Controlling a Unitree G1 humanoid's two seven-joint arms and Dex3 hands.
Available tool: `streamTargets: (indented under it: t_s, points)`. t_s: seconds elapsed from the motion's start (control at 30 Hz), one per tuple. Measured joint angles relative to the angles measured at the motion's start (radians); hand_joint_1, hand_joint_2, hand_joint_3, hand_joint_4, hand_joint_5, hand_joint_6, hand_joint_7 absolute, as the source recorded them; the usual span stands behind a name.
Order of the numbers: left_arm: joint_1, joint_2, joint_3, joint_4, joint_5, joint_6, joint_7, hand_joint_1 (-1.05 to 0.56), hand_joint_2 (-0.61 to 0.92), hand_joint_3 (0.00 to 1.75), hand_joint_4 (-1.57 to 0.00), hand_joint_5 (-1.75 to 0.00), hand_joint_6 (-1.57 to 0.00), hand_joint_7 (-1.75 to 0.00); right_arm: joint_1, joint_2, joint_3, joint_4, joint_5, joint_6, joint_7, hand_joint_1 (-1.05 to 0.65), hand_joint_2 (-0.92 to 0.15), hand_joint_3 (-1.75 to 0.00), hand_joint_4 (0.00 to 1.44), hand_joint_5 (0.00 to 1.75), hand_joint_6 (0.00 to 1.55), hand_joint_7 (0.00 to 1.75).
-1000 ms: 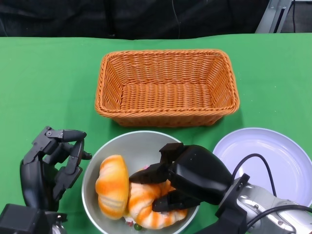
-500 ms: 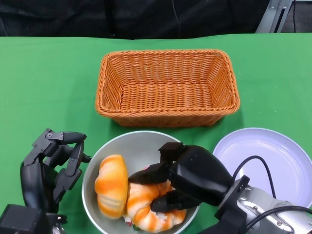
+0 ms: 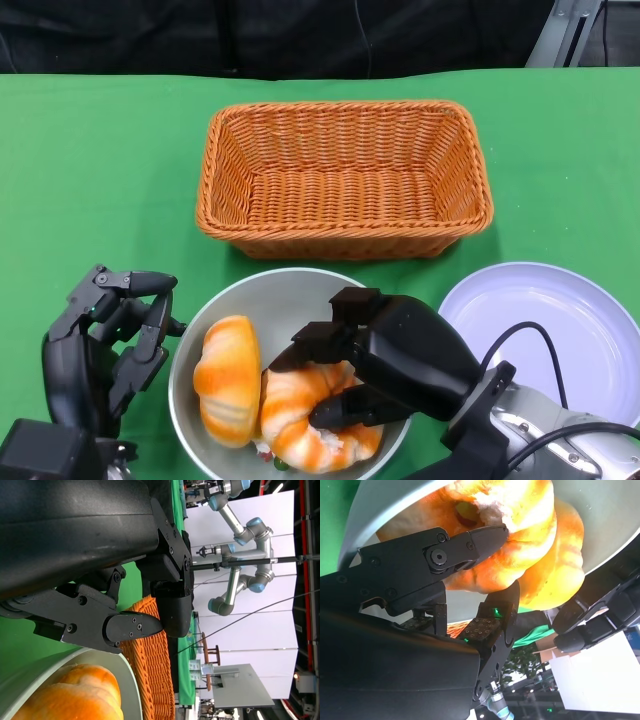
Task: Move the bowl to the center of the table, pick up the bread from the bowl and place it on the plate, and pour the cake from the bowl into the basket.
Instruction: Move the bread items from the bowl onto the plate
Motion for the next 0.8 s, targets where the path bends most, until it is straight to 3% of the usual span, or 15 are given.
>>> streamTargets:
  t_s: [0.17, 0.33, 0.6, 0.8]
  points:
    - [0.0, 0.005, 0.001, 0.006, 0.01, 0.0, 0.003, -0.22, 0.92, 0.38, -0.81, -1.47, -0.84, -1.17, 0.0, 0.002, -0.007, 0.006, 0.001, -0.007, -0.016, -0.18, -0.92, -0.18, 0.7, 1.57, 0.8, 1.02]
    - [0.0, 0.005, 0.001, 0.006, 0.011, 0.0, 0.003, -0.21, 0.92, 0.38, -0.81, -1.47, -0.84, -1.16, 0.0, 0.008, -0.013, 0.011, 0.013, -0.019, -0.015, -0.19, -0.92, -0.15, 0.72, 1.54, 0.82, 0.97]
    - [0.0, 0.007, 0.0, 0.009, 0.011, -0.001, 0.003, -0.23, 0.92, 0.37, -0.8, -1.47, -0.83, -1.16, 0.0, 0.01, -0.022, 0.013, 0.017, -0.022, -0.045, -0.18, -0.92, -0.1, 0.83, 1.31, 1.0, 0.52]
    - [0.0, 0.014, 0.001, 0.018, 0.009, -0.001, -0.001, -0.23, 0.92, 0.36, -0.8, -1.47, -0.83, -1.15, 0.0, 0.01, -0.062, -0.014, 0.018, -0.036, -0.069, -0.18, -0.92, -0.12, 0.87, 1.27, 1.05, 0.49]
